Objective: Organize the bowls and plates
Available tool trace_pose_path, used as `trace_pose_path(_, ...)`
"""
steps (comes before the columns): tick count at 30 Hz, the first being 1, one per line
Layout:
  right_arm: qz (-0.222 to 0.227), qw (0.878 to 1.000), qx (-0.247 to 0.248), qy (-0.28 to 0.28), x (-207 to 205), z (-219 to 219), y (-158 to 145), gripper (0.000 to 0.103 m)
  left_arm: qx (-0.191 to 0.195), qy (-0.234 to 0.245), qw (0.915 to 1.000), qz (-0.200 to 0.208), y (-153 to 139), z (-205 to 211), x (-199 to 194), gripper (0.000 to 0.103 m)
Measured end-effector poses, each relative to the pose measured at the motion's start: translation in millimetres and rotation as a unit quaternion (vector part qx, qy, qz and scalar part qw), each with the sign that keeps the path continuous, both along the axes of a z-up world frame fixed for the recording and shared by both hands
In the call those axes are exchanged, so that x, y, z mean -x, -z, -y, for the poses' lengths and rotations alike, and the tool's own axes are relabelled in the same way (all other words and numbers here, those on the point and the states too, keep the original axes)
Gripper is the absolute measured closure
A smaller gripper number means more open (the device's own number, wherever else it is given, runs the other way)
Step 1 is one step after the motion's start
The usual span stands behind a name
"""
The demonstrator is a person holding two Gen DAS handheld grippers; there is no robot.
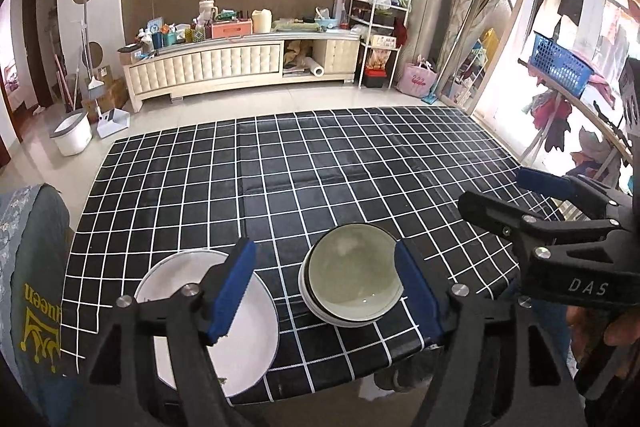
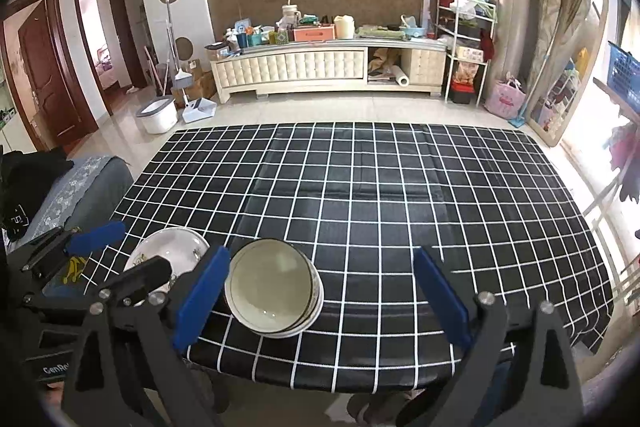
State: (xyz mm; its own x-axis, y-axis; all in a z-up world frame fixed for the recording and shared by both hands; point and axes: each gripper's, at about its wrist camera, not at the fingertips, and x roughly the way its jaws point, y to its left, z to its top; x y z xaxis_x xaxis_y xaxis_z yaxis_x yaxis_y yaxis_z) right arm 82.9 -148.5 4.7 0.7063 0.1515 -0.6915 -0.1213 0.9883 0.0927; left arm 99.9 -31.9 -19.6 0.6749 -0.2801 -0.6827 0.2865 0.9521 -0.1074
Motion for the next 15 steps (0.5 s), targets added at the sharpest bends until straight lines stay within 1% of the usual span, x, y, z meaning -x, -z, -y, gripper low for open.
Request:
trace_pose_path(3, -0.008, 1.0, -0.002, 0.003, 1, 3, 6, 0.007, 0.005, 0.001, 1.0, 0.004, 0, -2, 5, 0.028)
trace_pose_path(8, -0.035, 0.999, -0.004, 0.013, -8, 6, 23, 0.007, 0.008, 0.0, 0.9999, -0.01, 8, 1, 3, 0.028)
trace_pose_path(12, -0.063, 0.998, -0.006, 0.025, -18, 10, 40, 0.007, 0.011, 0.007, 0.9994, -0.032, 20, 1, -6, 0.028)
trace_pose_path(15, -0.087, 0.996, -0.01, 0.03, -28, 12, 53, 0.007, 0.02, 0.016, 0.998, -0.059, 31, 1, -18, 0.028)
